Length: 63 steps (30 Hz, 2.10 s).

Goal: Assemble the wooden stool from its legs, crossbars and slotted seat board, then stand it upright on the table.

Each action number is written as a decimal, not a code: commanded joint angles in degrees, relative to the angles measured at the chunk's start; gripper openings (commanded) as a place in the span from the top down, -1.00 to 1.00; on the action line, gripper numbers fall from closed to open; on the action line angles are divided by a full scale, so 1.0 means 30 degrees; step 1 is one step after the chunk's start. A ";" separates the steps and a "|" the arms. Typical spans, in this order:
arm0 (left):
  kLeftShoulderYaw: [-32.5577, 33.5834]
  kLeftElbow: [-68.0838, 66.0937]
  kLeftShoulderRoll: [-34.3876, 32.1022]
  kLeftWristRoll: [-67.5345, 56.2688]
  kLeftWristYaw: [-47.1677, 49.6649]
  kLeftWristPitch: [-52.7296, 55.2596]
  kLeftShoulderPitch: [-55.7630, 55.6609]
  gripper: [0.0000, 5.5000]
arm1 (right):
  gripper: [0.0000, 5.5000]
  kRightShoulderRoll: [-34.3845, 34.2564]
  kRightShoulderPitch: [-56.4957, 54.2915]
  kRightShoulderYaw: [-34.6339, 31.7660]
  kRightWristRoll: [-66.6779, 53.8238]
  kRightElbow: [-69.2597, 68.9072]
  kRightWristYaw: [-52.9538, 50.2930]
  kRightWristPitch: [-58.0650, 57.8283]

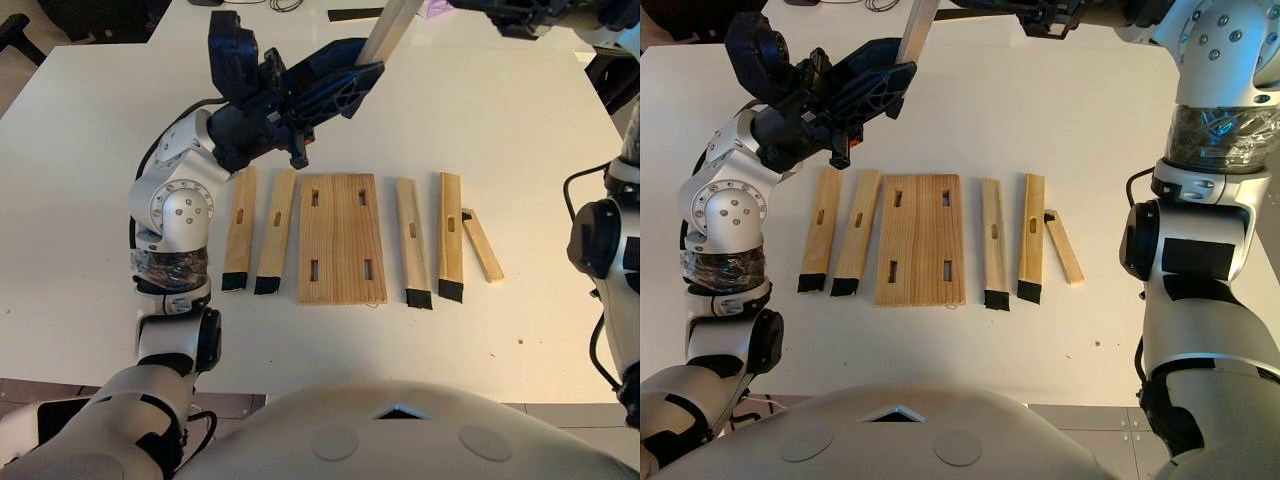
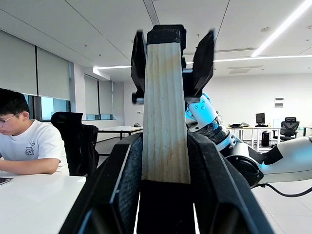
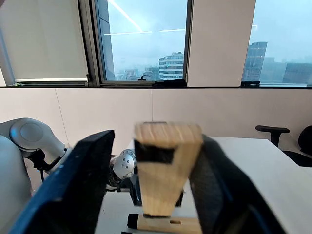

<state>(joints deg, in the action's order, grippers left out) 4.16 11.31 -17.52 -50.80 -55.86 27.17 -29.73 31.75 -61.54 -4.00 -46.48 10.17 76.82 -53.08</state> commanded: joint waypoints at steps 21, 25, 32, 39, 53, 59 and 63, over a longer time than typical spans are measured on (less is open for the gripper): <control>-0.0664 0.0008 -0.0835 0.0961 0.0256 0.0353 0.0887 0.11 | 0.53 0.0698 0.1617 0.0263 0.0874 -0.0552 -0.0642 0.1236; -0.0402 -0.0385 -0.1044 0.1635 0.0728 0.0050 0.1156 -0.09 | 0.53 0.1208 0.2198 0.0450 0.2389 -0.0001 -0.0689 0.3152; 0.2381 -0.1463 0.0467 0.1724 0.4125 -0.1547 0.2638 -0.09 | 0.53 0.2580 0.6156 0.1948 0.5037 -0.1407 0.0240 0.6354; 0.4395 -0.0809 0.4422 0.1830 1.1274 -0.3404 0.3519 -0.09 | 0.53 0.4468 1.0715 0.2487 0.6419 -0.3527 0.1501 0.8529; 0.4946 -0.1906 0.4439 0.2724 1.2761 -0.4548 0.3422 -0.09 | 0.53 0.5701 1.1984 0.2855 0.9071 0.0561 0.3251 1.3488; 0.4759 -0.2238 0.4291 0.2955 1.2565 -0.4684 0.3388 -0.09 | 0.53 0.5610 1.2109 0.2882 0.9297 0.1406 0.3243 1.3900; 0.4716 -0.2312 0.4350 0.3037 1.2559 -0.4835 0.3576 -0.09 | 0.53 0.5479 1.2069 0.2869 0.9477 0.2117 0.3159 1.4182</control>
<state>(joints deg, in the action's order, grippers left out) 18.67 4.57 -4.07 -42.24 -17.98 12.93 -18.93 48.25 -25.35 4.52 -18.93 15.45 86.40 -11.24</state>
